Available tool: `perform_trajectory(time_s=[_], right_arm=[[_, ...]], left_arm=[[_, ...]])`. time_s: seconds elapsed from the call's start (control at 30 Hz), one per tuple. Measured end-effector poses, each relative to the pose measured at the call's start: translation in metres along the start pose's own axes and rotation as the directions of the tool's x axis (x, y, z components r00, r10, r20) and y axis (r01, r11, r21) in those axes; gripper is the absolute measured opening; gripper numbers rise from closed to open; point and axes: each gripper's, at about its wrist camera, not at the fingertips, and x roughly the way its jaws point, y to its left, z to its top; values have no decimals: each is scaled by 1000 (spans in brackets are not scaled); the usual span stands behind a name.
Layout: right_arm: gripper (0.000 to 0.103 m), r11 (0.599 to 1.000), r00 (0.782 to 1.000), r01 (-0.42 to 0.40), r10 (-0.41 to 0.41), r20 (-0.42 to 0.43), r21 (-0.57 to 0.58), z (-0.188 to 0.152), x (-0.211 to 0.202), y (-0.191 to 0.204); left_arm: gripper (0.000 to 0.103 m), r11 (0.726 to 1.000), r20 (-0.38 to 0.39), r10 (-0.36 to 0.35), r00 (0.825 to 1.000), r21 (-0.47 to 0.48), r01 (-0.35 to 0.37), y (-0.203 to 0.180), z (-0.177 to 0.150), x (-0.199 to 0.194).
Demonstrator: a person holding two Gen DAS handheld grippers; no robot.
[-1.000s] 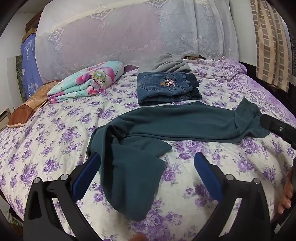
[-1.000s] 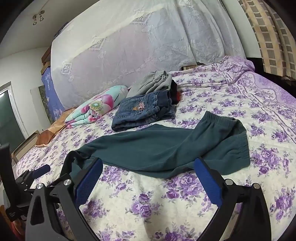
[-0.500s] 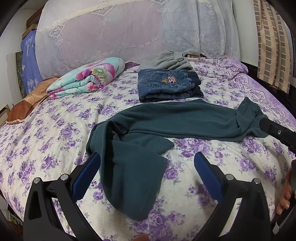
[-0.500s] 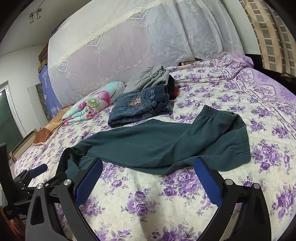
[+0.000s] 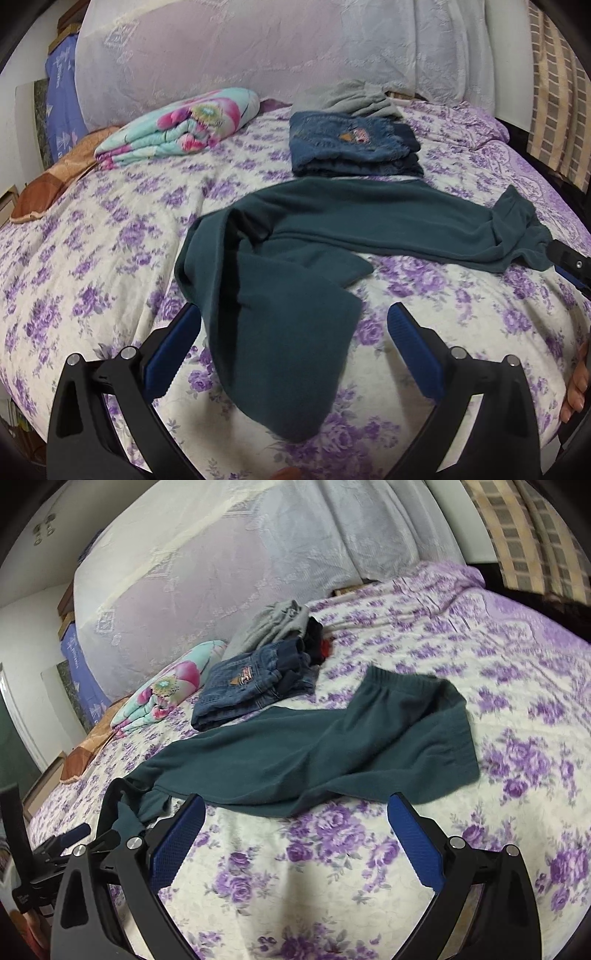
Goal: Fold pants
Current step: 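Position both grippers over the waistband and legs of the teal sweatpants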
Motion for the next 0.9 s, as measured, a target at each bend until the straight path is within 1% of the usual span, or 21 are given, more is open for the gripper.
perform_trajectory(time_s=[0.07, 0.13, 0.2, 0.23, 0.27, 0.33, 0.37, 0.4, 0.57, 0.9], right_arm=[[99, 1000, 1000, -5, 5, -18, 9, -1, 4, -2], [99, 1000, 1000, -15, 16, -26, 25, -2, 6, -5], [99, 998, 999, -28, 29, -36, 48, -3, 8, -10], [99, 998, 999, -33, 35, -40, 62, -3, 9, -12], [99, 996, 998, -39, 43, -44, 81, -3, 10, -16], [99, 993, 997, -46, 52, -52, 112, -4, 12, -20], [99, 990, 997, -51, 59, -54, 131, -5, 13, -23], [99, 989, 997, -54, 62, -56, 139, -6, 13, -24], [99, 990, 997, -53, 61, -57, 133, -7, 13, -20], [99, 991, 997, -42, 50, -64, 123, -6, 13, -20]], left_arm=[[98, 1000, -25, 13, 1000, 4, -12, 3, -3, 8], [98, 1000, -63, 3, 998, -4, -3, 7, -7, 17], [98, 999, -120, -23, 992, -28, 20, 13, -12, 29], [98, 997, -164, -56, 985, -58, 47, 19, -16, 37], [98, 994, -175, -86, 981, -84, 72, 24, -18, 40], [98, 988, -153, -119, 981, -115, 101, 32, -20, 37], [98, 987, -154, -123, 980, -118, 105, 33, -20, 38], [98, 988, -156, -120, 980, -112, 103, 32, -21, 39], [98, 996, -152, -62, 986, -66, 52, 20, -21, 38], [98, 997, -129, -49, 990, -67, 41, 21, -20, 35]])
